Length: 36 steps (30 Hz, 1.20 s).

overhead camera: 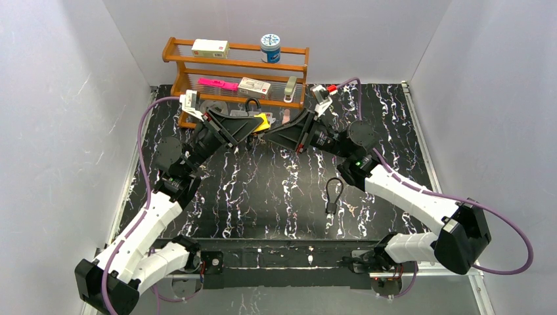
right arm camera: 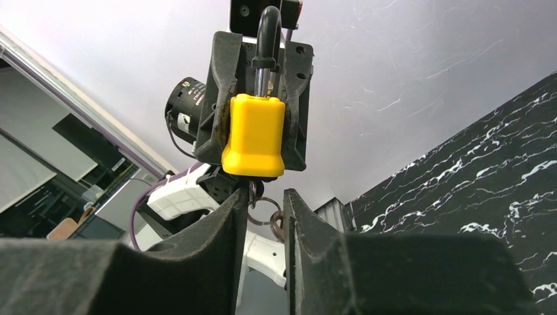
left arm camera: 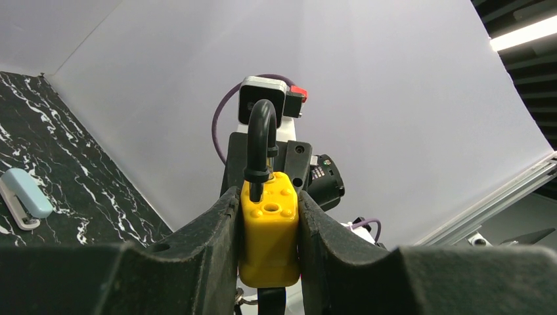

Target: Unlock with the key

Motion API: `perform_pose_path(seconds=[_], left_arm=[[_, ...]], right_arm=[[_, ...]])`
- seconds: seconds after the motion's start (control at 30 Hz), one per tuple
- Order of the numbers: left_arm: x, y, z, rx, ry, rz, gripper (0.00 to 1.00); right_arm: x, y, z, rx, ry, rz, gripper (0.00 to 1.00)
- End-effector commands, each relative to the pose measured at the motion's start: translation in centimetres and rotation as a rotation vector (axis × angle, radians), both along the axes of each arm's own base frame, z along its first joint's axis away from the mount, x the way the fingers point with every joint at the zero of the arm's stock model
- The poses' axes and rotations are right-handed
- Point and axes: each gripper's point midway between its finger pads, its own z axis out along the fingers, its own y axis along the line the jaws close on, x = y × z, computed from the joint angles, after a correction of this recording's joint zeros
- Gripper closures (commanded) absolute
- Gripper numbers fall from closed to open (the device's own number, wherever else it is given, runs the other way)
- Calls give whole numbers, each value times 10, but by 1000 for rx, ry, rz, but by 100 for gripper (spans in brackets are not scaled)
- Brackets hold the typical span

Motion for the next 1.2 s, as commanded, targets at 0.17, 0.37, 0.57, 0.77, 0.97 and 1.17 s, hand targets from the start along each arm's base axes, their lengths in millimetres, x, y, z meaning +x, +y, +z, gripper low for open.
perform_pose_path(seconds=[0.17, 0.37, 0.57, 0.77, 0.97, 1.17], left_arm=[[-13, 8, 26, -70, -105, 9, 100], [-13, 12, 31, -88, -121, 34, 100], [-13, 14, 34, -95, -126, 43, 100], [-14, 13, 20, -88, -93, 29, 100], [-18, 7, -6, -51, -31, -23, 100], [-21, 4, -29, 6, 37, -45, 100]], right_arm=[[-15, 0, 34, 84, -75, 47, 67], [-21, 8, 33, 82, -77, 77, 83], [-18, 6, 35, 96, -76, 54, 99], [-10, 4, 43, 139, -84, -1, 99], [-2, 0, 57, 192, -81, -49, 99], [11, 0, 66, 209, -42, -100, 99]])
